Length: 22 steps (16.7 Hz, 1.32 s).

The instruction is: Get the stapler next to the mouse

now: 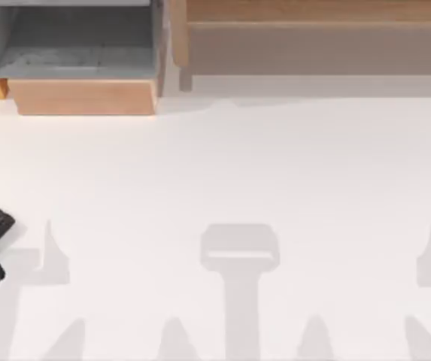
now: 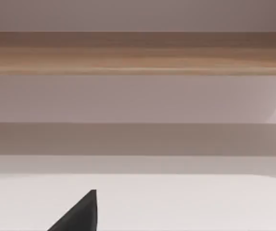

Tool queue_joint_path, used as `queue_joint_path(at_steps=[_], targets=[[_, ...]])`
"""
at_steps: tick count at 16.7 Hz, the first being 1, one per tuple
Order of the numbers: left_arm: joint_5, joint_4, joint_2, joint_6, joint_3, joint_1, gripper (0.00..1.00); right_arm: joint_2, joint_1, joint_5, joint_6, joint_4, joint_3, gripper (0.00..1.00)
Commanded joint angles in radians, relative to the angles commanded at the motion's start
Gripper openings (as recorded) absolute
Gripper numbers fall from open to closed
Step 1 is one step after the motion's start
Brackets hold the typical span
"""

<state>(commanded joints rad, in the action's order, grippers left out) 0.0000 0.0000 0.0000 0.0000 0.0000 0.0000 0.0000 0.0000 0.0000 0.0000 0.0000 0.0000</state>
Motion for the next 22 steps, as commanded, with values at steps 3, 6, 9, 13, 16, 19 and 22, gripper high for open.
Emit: queue_joint_path(at_steps=[3, 6, 9, 13, 16, 19, 22], targets=[[0.000, -0.008, 0.011, 0.004, 0.011, 0.001, 1.00, 0.000, 0.000, 0.000, 0.000, 0.000, 0.000, 1.00], [0.000, -0.071, 0.107, 0.041, 0.101, 0.011, 1.00, 0.000, 0.000, 0.000, 0.000, 0.000, 0.000, 1.00], [0.000, -0.185, 0.298, 0.109, 0.260, 0.025, 1.00, 0.000, 0.000, 0.000, 0.000, 0.000, 0.000, 1.00], [0.001, -0.384, 0.687, 0.232, 0.530, 0.044, 1.00, 0.000, 0.000, 0.000, 0.000, 0.000, 0.000, 1.00], [0.002, -0.545, 1.031, 0.334, 0.738, 0.057, 1.00, 0.000, 0.000, 0.000, 0.000, 0.000, 0.000, 1.00], [0.001, -0.700, 1.355, 0.434, 0.926, 0.068, 1.00, 0.000, 0.000, 0.000, 0.000, 0.000, 0.000, 1.00], [0.000, -0.832, 1.607, 0.519, 1.079, 0.074, 1.00, 0.000, 0.000, 0.000, 0.000, 0.000, 0.000, 1.00]])
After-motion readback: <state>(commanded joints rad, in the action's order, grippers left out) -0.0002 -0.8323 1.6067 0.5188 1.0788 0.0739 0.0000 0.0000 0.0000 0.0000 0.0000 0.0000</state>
